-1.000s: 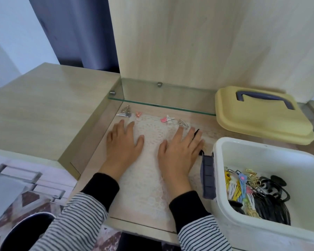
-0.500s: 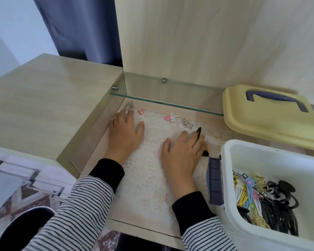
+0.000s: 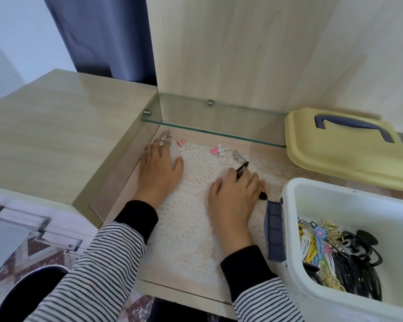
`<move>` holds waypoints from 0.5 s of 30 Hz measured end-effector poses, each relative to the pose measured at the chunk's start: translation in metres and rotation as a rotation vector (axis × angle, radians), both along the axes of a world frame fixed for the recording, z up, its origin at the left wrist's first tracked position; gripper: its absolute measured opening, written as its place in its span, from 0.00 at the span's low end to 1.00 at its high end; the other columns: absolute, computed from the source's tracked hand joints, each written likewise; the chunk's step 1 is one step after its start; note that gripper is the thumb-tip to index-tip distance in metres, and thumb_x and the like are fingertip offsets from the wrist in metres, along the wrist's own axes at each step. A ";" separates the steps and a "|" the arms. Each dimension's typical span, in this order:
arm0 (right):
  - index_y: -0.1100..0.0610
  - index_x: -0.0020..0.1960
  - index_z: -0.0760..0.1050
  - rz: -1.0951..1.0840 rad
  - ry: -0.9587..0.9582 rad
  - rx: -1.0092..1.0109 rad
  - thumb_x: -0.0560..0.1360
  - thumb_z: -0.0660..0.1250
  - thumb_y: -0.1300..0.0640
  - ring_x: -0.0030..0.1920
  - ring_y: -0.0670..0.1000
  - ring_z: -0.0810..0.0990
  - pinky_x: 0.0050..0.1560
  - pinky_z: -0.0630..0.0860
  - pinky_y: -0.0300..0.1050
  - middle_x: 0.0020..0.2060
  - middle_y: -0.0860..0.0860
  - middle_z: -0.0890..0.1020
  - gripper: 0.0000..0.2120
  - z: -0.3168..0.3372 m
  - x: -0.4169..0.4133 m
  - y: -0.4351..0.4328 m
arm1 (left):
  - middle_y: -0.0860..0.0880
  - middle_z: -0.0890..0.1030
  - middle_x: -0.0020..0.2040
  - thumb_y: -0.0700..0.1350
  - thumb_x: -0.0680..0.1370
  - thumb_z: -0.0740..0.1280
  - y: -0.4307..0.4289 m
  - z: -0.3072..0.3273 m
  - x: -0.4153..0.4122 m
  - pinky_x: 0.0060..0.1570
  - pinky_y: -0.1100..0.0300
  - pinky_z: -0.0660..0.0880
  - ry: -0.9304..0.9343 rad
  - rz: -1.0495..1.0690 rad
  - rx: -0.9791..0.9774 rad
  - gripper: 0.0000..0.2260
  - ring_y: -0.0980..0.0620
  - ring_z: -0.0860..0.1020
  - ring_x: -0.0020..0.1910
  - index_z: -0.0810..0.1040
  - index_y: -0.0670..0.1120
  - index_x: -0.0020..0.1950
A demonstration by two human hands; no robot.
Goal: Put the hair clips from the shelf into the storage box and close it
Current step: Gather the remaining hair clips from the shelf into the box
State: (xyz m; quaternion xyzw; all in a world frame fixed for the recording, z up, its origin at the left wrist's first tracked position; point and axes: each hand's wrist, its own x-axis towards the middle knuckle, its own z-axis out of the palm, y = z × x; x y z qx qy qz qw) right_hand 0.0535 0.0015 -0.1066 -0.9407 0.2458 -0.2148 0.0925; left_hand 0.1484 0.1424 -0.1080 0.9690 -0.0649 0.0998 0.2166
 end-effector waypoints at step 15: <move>0.65 0.59 0.74 0.036 -0.095 0.019 0.72 0.63 0.55 0.64 0.62 0.69 0.69 0.62 0.59 0.60 0.61 0.75 0.20 0.003 0.000 -0.001 | 0.37 0.76 0.47 0.32 0.76 0.60 0.006 0.018 0.025 0.40 0.46 0.75 -0.156 -0.011 -0.017 0.06 0.38 0.75 0.43 0.74 0.36 0.50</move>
